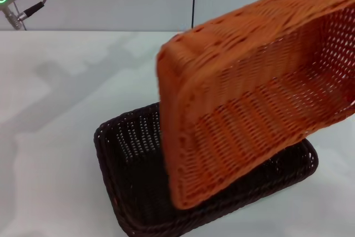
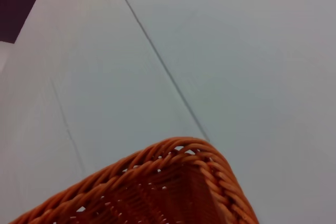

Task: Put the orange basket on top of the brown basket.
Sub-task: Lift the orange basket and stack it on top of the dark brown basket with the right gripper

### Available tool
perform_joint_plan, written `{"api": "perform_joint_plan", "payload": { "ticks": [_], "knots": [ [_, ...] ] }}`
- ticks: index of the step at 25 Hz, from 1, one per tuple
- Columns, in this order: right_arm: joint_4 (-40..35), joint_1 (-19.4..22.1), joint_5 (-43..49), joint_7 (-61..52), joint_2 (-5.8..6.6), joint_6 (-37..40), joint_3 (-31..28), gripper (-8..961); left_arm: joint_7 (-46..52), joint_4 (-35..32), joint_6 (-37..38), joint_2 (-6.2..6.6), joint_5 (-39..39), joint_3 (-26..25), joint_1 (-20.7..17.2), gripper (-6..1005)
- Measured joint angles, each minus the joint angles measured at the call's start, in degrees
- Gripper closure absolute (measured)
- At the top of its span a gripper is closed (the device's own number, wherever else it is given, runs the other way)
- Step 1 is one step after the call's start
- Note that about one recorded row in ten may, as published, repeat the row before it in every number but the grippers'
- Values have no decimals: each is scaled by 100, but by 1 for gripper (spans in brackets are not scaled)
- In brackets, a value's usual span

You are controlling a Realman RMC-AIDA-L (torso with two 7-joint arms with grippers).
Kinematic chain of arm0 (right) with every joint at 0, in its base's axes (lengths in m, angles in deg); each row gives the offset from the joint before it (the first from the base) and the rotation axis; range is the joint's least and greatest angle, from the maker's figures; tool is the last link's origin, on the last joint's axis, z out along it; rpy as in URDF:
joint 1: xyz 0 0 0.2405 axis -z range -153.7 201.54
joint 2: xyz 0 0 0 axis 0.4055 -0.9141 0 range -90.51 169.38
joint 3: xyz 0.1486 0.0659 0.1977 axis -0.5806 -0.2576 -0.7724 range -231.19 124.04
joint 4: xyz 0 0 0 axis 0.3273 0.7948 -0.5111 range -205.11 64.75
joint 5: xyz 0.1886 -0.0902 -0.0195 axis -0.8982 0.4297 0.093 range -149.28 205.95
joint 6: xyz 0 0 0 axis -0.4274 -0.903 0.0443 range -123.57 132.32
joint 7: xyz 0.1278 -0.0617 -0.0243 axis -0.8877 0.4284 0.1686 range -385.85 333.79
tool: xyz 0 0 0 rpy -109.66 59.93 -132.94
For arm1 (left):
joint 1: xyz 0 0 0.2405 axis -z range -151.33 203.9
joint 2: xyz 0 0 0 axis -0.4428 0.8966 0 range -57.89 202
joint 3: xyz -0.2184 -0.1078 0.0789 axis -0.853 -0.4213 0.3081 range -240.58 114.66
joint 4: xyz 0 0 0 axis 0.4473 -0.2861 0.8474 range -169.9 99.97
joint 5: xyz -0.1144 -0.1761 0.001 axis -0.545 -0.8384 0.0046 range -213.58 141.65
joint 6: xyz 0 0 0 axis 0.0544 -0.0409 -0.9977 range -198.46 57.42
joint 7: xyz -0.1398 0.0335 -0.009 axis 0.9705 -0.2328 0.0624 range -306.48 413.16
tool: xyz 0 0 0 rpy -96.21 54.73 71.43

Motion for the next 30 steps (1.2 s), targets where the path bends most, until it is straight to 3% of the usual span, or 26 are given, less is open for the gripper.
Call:
{"api": "perform_joint_plan", "payload": {
  "ticks": [16,21,30],
  "knots": [
    [1596,213,133,1472,-26,-159,483,787,13,-170,38,142,333,2,147,162],
    [1726,349,227,1562,-16,-402,497,784,14,-195,38,142,335,-3,165,163],
    [1535,427,210,1313,27,-545,471,654,16,-240,37,125,336,1,209,164]
  ]
}}
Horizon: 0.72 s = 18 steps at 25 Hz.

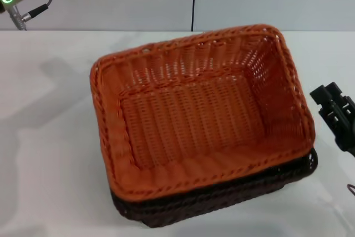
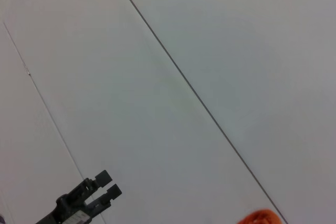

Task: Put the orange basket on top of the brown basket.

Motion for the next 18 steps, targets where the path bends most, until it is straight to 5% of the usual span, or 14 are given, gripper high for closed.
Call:
{"api": "perform_joint_plan", "payload": {
  "ticks": [3,8,12,18],
  "knots": [
    [-513,75,-27,-387,3,-17,-89,611,0,0,0,-22,0,1,2,164],
    [-1541,129,-34,-1114,22,-69,-446,371,-17,1,-25,-99,-41,-66,-25,164],
    [-2677,94,-35,-1811,67,-347,-928,298,-77,59,-108,-268,-53,-358,-146,165],
    [-3752,-242,-37,-2211,308,-1501,-1275,261,-839,-229,-555,-368,-812,-799,-532,166]
  ]
}}
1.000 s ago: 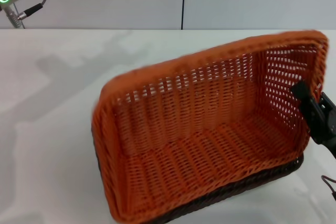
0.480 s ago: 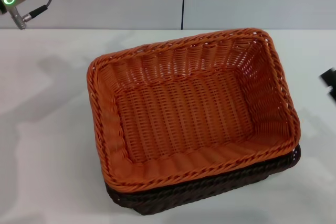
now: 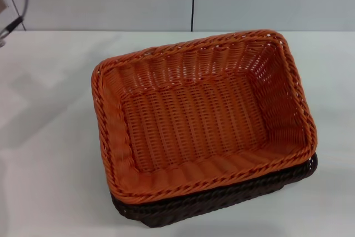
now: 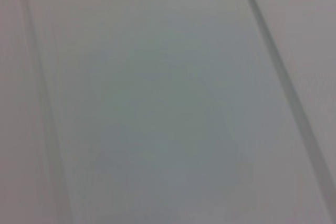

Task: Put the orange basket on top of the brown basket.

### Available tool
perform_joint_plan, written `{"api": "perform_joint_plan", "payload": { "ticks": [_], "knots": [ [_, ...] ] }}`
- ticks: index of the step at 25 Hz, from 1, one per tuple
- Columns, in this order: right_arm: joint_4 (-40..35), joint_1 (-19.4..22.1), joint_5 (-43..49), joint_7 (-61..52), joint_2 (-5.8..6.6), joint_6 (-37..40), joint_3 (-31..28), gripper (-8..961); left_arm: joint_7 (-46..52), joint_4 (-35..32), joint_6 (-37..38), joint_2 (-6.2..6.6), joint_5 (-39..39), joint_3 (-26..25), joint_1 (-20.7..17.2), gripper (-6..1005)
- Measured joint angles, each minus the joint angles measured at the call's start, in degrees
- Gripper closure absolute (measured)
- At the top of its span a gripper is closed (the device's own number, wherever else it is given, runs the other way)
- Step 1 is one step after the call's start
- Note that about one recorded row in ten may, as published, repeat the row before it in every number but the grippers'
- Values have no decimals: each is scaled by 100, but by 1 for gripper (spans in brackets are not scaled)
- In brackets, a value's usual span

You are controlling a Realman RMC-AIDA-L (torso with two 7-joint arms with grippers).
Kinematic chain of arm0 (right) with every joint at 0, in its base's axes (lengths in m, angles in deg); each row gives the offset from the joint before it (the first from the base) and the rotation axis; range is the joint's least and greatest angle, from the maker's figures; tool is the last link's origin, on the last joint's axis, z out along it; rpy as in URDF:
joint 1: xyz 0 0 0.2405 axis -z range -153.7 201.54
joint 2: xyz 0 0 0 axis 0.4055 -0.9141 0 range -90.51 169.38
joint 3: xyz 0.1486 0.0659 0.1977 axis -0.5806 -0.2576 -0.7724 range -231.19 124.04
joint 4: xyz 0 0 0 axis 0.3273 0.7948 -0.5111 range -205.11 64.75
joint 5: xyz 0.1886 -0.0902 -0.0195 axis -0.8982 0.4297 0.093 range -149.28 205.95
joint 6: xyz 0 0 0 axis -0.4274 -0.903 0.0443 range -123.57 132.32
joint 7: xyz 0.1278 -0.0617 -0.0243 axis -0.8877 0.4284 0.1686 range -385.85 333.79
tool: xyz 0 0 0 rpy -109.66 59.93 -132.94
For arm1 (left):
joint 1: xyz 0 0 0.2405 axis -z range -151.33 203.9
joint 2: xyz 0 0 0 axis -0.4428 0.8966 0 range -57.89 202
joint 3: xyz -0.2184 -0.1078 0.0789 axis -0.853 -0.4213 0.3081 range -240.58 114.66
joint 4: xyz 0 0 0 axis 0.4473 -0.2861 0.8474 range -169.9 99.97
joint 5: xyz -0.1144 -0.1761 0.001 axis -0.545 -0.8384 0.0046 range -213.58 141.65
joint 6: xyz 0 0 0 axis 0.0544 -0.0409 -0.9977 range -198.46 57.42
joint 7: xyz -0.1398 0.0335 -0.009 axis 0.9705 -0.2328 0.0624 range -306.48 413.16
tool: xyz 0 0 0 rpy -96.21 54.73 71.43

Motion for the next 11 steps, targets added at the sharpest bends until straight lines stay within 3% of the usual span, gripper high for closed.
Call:
{"api": "perform_joint_plan", "payload": {
  "ticks": [3,11],
  "knots": [
    [-180,-345,-64,477,65,-750,-312,261,-738,-403,-340,-15,-917,-4,-272,166],
    [136,-729,-1232,1889,32,-1348,-418,261,-2446,-1779,-1311,-28,-3128,-15,-1033,166]
  ]
}}
